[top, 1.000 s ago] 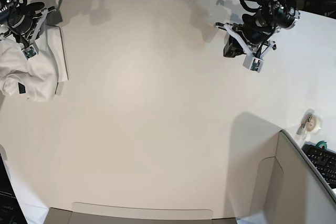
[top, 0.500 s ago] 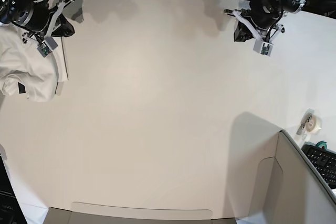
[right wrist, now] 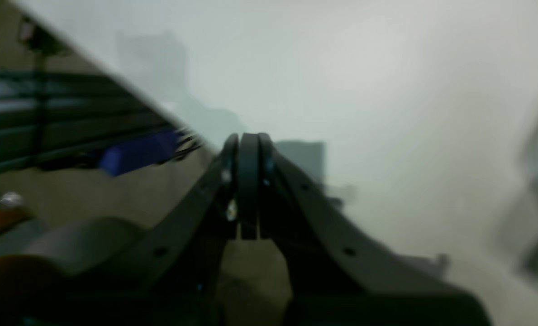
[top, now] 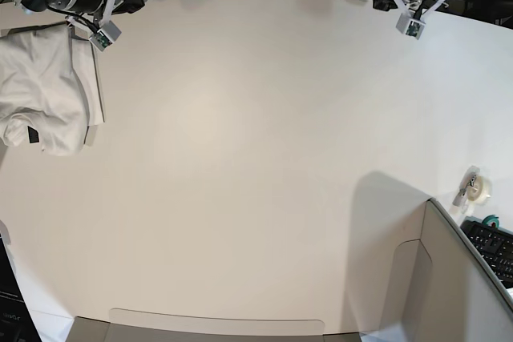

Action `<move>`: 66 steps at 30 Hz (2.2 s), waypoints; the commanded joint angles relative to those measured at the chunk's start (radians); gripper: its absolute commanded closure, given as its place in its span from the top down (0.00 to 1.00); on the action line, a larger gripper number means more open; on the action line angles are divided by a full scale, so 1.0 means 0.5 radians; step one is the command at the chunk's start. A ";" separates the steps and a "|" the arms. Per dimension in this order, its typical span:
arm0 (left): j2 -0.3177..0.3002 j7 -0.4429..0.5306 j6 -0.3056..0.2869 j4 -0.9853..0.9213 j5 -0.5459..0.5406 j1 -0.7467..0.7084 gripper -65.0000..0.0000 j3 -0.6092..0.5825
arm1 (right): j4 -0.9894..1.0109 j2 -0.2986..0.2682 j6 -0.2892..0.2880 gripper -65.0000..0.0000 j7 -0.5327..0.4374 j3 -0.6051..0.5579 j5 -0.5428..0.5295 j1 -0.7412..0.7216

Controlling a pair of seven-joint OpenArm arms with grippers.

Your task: Layout the t-shirt on the table in an organized manner, then fold the t-shirt properly

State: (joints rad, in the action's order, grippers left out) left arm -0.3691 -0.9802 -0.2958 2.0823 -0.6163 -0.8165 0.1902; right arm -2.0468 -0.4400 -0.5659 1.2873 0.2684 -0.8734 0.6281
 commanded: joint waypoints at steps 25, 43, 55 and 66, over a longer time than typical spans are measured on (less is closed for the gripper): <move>-0.046 0.035 -0.008 -0.241 -0.184 -0.323 0.00 -0.250 | 0.385 0.117 0.093 0.00 -0.486 -0.928 1.466 0.504; 0.031 1.078 0.001 -2.291 -0.181 0.554 0.00 -1.137 | 2.739 0.455 0.093 0.00 -1.428 -0.996 1.592 -0.343; 0.402 1.894 0.111 -3.608 -0.181 1.236 0.00 -1.680 | 3.831 0.716 0.329 0.00 -2.205 -1.008 1.601 -1.034; 0.500 2.189 0.655 -3.865 -0.181 1.404 0.00 -1.910 | 3.850 0.937 1.038 0.00 -2.472 -0.992 1.583 -1.138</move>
State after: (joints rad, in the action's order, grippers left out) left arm -0.1139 0.1066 0.0227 0.1513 -0.7074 -0.1074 -0.7650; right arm -0.1223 0.0277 -0.0444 0.0517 -0.2287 -0.0784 0.0551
